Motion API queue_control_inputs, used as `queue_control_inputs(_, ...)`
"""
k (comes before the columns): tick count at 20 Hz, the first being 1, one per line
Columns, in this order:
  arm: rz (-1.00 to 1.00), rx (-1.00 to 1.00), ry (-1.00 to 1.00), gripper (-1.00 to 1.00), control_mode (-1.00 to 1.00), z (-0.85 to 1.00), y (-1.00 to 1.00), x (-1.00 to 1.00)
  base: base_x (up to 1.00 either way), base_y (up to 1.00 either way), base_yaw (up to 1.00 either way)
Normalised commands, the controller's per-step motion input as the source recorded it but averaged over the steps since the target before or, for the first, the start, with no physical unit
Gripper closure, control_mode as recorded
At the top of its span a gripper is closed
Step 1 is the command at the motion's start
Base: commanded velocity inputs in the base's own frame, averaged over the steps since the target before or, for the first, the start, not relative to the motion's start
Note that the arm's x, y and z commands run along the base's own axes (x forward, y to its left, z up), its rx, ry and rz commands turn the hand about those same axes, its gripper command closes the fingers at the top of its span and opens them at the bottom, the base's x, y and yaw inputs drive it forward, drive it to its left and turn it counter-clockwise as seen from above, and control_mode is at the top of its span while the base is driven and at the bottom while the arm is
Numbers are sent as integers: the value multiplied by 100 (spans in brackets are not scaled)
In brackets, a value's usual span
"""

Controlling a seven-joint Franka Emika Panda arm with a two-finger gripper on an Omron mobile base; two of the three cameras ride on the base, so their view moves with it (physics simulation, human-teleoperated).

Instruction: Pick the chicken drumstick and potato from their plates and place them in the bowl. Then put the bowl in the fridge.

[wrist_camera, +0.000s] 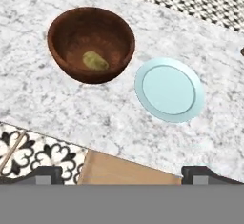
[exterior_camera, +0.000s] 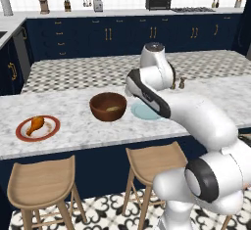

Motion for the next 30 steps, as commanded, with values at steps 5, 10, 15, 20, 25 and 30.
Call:
queue_control_inputs(5,-43,7,3,-100,-100,26,-66,-91,0,0,0)
queue_control_inputs(10,-21,21,15,-100,-100,24,-63,-75,0,0,0)
queue_control_inputs(15,-4,8,16,-100,-100,6,-14,-74,0,0,0)
queue_control_inputs(20,2,0,1,-100,-100,-13,-3,-17,0,0,0)
queue_control_inputs(25,0,0,0,-100,-100,0,2,0,0,0,0)
queue_control_inputs(30,0,0,0,-100,100,0,9,0,0,72,0)
